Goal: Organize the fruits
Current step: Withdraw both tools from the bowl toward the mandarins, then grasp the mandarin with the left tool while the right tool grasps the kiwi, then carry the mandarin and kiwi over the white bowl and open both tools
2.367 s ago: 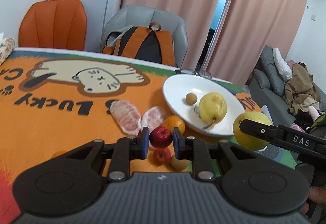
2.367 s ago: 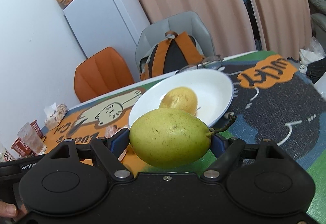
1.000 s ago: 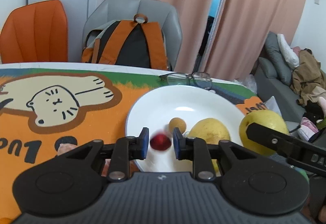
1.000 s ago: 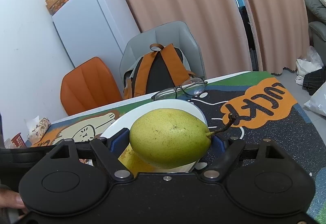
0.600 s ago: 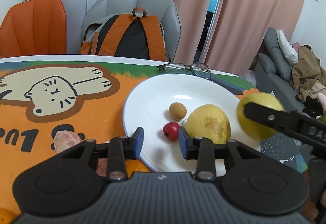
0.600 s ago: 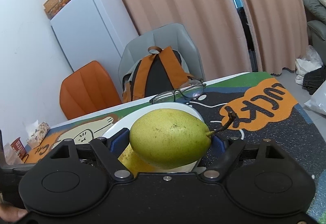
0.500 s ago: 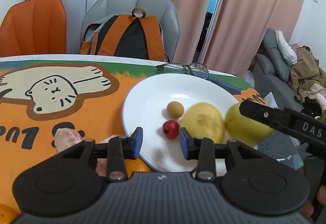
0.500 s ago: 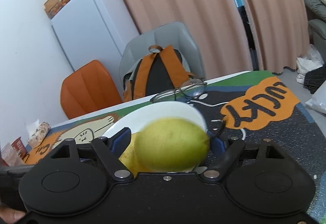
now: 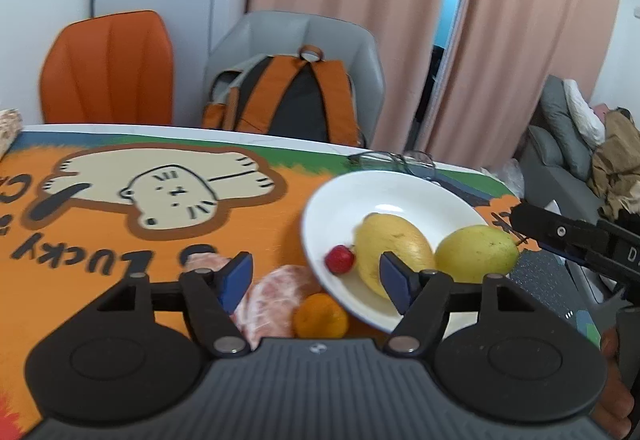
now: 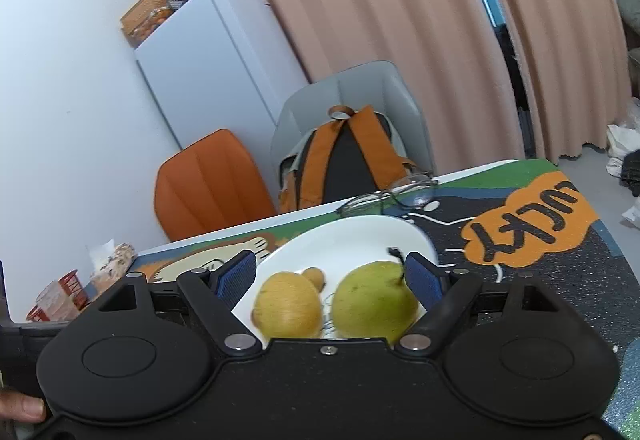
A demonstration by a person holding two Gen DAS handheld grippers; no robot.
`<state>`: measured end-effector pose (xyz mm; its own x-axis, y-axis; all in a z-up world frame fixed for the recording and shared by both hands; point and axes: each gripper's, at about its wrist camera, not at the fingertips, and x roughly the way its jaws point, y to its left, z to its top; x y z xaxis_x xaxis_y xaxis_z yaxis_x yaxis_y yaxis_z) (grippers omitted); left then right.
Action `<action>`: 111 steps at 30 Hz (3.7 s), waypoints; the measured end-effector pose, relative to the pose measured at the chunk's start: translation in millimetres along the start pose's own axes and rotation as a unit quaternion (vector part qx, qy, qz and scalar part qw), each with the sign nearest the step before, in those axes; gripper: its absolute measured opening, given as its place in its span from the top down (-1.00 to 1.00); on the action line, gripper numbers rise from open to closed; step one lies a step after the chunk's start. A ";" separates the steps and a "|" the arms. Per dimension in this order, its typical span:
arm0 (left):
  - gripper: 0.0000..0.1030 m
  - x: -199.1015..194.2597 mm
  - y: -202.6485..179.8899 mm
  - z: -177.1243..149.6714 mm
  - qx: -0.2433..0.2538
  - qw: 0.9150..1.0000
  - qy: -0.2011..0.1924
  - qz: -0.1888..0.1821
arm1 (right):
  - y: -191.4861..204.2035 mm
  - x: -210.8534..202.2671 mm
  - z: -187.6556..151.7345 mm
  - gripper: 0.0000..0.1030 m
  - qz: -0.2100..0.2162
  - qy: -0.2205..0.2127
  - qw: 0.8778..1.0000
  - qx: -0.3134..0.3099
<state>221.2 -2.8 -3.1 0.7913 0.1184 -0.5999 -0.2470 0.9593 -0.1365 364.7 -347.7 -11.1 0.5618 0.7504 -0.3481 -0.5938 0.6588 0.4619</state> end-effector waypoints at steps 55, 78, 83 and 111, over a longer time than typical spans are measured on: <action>-0.69 -91.1 112.5 -60.7 -0.073 0.990 0.004 0.118 | 99.3 7.0 -66.5 -0.53 0.109 0.148 0.972 -0.147; 0.04 -38.5 120.9 -80.9 -0.084 0.990 0.036 0.103 | 98.3 39.6 -88.1 0.22 0.084 0.191 0.965 -0.155; 0.21 -38.4 118.7 -81.4 -0.083 0.991 0.032 0.101 | 101.7 40.3 -91.4 0.49 0.085 0.190 0.964 -0.166; 0.22 -56.7 79.9 -48.7 -0.052 0.997 -0.014 0.058 | 60.9 3.9 -38.8 0.50 0.061 0.078 0.989 -0.112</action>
<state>129.4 54.7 -18.4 0.7687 0.2353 -0.5947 -0.3937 0.9069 -0.1500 308.3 -302.6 -15.9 0.3937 0.8124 -0.4302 -0.7736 0.5456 0.3224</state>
